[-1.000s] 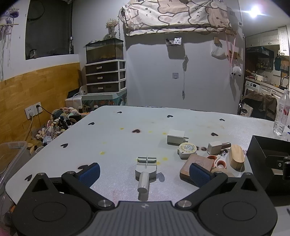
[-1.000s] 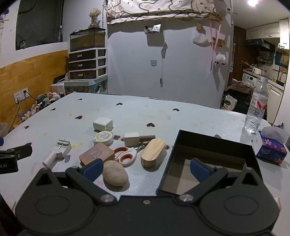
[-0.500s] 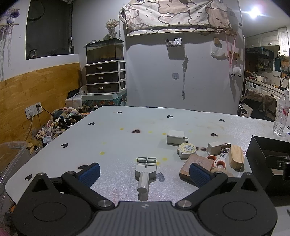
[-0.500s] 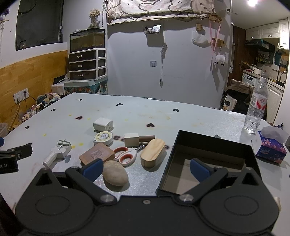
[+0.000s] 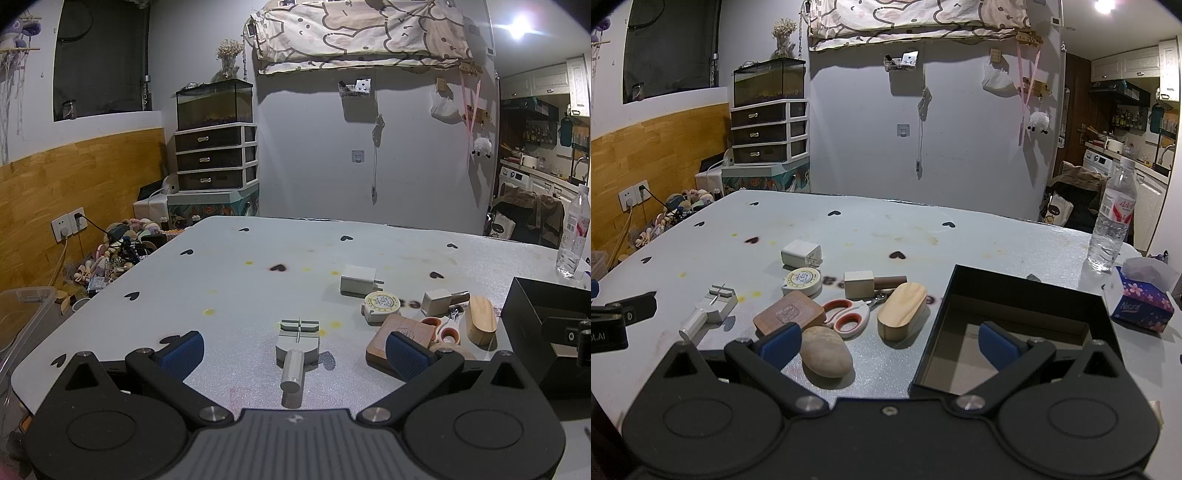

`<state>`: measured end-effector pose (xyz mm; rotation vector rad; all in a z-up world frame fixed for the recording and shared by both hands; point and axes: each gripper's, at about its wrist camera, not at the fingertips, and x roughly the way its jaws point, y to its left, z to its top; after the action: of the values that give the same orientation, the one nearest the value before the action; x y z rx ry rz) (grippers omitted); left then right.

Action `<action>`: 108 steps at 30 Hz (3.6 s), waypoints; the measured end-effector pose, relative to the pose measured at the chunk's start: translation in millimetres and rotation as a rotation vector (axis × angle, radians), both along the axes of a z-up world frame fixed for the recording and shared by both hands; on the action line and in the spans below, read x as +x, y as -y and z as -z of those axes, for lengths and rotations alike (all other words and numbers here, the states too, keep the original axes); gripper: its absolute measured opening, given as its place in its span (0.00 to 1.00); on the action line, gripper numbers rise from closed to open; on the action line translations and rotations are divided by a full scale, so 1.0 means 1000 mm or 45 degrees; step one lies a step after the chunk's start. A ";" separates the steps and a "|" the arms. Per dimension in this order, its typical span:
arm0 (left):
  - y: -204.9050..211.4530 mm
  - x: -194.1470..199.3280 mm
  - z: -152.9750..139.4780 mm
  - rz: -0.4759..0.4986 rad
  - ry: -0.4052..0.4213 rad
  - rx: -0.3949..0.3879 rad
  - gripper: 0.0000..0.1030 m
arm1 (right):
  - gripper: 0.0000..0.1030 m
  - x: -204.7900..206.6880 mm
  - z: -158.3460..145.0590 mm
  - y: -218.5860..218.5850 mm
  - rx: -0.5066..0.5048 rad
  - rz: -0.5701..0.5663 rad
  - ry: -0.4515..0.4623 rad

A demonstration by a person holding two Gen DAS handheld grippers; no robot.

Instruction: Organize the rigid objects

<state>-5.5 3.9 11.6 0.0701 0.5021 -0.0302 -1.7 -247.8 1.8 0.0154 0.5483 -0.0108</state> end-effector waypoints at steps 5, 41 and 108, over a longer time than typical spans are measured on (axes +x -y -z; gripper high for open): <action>0.000 0.000 -0.002 0.000 0.003 0.001 1.00 | 1.00 -0.001 -0.003 0.001 0.001 -0.001 0.002; -0.007 0.071 0.030 -0.103 -0.002 -0.007 1.00 | 0.51 -0.023 0.038 0.163 0.139 0.677 -0.077; 0.197 0.124 -0.001 0.744 -0.208 -0.274 0.47 | 0.05 0.022 0.086 0.194 0.240 0.518 -0.428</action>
<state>118.7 -193.6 12.9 0.0015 0.6250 -0.6652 20.6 -441.5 -83.7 0.3138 0.8730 -0.3638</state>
